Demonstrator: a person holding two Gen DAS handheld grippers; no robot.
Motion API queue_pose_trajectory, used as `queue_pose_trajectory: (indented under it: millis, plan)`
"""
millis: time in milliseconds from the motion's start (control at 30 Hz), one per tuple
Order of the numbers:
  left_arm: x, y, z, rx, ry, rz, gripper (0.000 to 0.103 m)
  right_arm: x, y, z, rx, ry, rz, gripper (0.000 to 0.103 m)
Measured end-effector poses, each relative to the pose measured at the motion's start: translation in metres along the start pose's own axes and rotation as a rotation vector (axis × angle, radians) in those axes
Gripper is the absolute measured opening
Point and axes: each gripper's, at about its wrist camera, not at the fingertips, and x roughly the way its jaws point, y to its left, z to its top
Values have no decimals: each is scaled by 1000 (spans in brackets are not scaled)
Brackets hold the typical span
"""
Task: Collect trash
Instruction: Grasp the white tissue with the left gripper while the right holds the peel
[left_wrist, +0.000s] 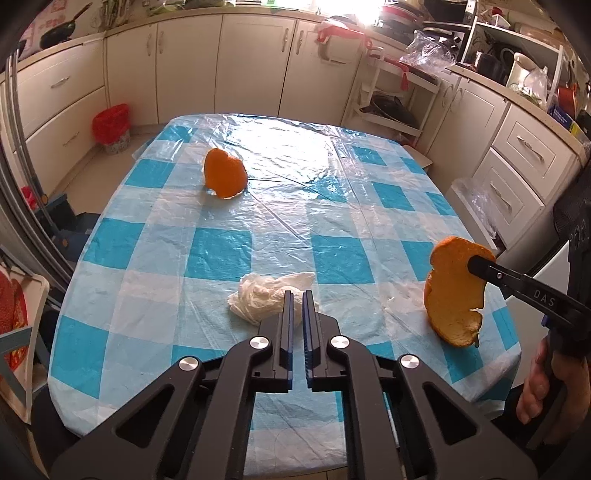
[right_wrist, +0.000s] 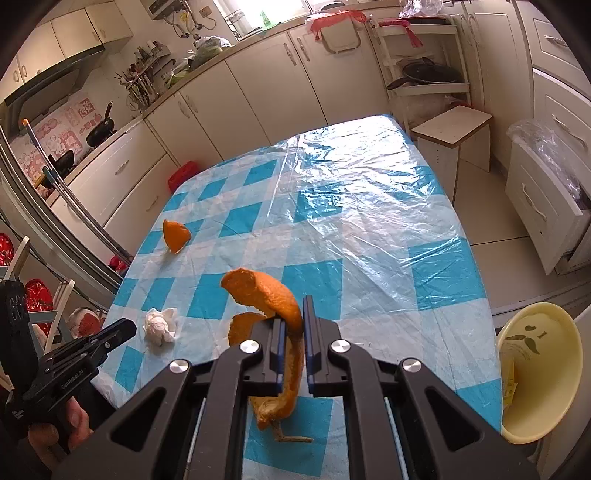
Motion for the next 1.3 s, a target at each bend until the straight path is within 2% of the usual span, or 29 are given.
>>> queue_pose_trajectory:
  millis: [200, 233, 267, 333, 367, 500, 633, 733, 833, 1000, 1300]
  plan:
    - [6, 15, -3, -23, 18, 22, 5, -6, -1, -2, 11, -17, 4, 9]
    - [10, 15, -3, -19, 32, 33, 14, -6, -2, -2, 14, -16, 5, 9]
    - [14, 14, -4, -13, 40, 46, 38, -6, -2, -2, 16, -13, 7, 9]
    - [17, 10, -5, 7, 17, 94, 71, -5, -2, -2, 16, -8, 9, 9]
    - [19, 7, -6, 23, 5, 113, 73, -4, -2, -3, 15, -4, 10, 9]
    - [32, -1, -1, 57, 27, 138, 73, -1, -2, -4, 15, 6, 12, 9]
    - [44, -2, 2, 46, 44, 154, 72, 3, -1, -5, 15, 16, 12, 9]
    - [46, 0, 0, 32, 46, 148, 44, 5, -2, -5, 16, 22, 13, 9]
    - [43, 2, 1, 24, 47, 110, 34, 6, -2, -5, 16, 24, 15, 9]
    - [26, 0, 1, 20, 21, 97, 32, 4, 0, -4, 10, 14, 19, 9]
    - [-15, -22, 5, 73, -56, 102, 32, -9, -4, -2, 21, -31, 15, 9]
